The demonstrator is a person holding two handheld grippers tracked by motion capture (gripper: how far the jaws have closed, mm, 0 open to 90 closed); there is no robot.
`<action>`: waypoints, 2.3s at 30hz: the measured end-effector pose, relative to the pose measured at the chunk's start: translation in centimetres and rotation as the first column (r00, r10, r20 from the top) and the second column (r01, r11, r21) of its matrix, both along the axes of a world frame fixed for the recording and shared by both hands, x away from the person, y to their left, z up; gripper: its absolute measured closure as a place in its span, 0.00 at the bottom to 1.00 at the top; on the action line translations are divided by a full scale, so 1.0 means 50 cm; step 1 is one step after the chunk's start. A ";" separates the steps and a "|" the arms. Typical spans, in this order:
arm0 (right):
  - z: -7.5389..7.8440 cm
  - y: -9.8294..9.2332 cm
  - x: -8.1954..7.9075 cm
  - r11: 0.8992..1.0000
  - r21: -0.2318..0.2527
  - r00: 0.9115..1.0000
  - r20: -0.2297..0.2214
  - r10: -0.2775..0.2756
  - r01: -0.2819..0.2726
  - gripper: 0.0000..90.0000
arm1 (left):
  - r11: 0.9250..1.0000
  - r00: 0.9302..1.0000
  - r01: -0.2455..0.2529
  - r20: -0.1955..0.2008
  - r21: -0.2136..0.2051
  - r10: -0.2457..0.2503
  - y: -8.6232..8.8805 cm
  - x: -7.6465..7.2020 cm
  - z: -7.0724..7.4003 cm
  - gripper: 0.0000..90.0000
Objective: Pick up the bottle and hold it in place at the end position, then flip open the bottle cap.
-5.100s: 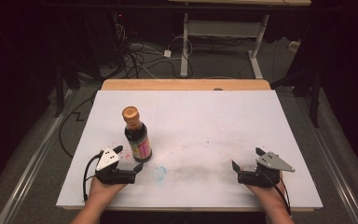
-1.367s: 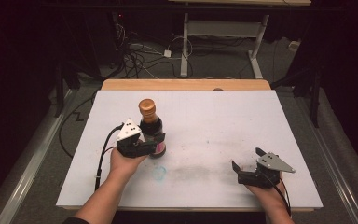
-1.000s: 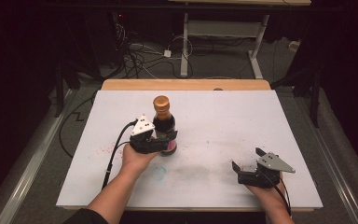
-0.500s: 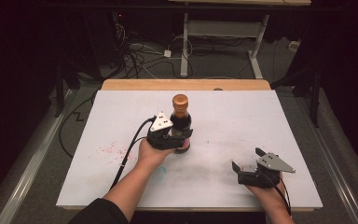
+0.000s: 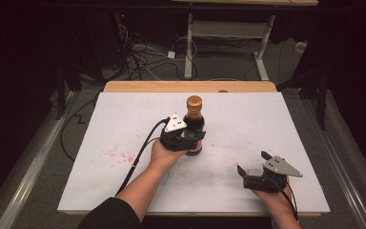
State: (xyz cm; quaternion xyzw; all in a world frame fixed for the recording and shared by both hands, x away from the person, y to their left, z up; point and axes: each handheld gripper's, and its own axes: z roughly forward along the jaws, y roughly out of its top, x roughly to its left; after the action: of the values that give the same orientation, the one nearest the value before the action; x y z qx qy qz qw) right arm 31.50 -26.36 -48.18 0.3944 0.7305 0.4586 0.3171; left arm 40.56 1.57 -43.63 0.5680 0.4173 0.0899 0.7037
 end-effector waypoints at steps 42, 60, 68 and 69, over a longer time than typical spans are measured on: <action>0.045 0.025 0.078 0.998 0.059 0.999 0.002 0.034 -0.034 0.09 | 0.998 0.998 0.036 0.042 0.056 -0.039 0.013 -0.011 -0.018 0.32; 0.064 0.064 0.118 0.995 0.075 0.998 0.008 0.061 -0.061 0.39 | 0.998 0.998 0.037 0.047 0.051 -0.040 0.015 -0.012 -0.020 0.32; 0.073 0.081 0.113 0.992 0.062 0.993 -0.011 0.113 -0.112 0.84 | 1.000 0.999 0.007 0.034 -0.027 -0.007 0.004 -0.013 -0.017 0.32; 0.076 0.086 0.114 0.990 0.065 0.992 -0.024 0.126 -0.124 0.88 | 0.998 0.998 0.040 0.050 0.052 -0.042 0.014 -0.013 -0.020 0.32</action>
State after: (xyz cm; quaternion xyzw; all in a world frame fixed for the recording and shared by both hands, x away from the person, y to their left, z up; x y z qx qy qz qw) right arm 37.19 -22.07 -44.40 0.3639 0.7433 0.4949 0.2650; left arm 39.92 2.28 -44.66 0.5919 0.3851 0.1005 0.7009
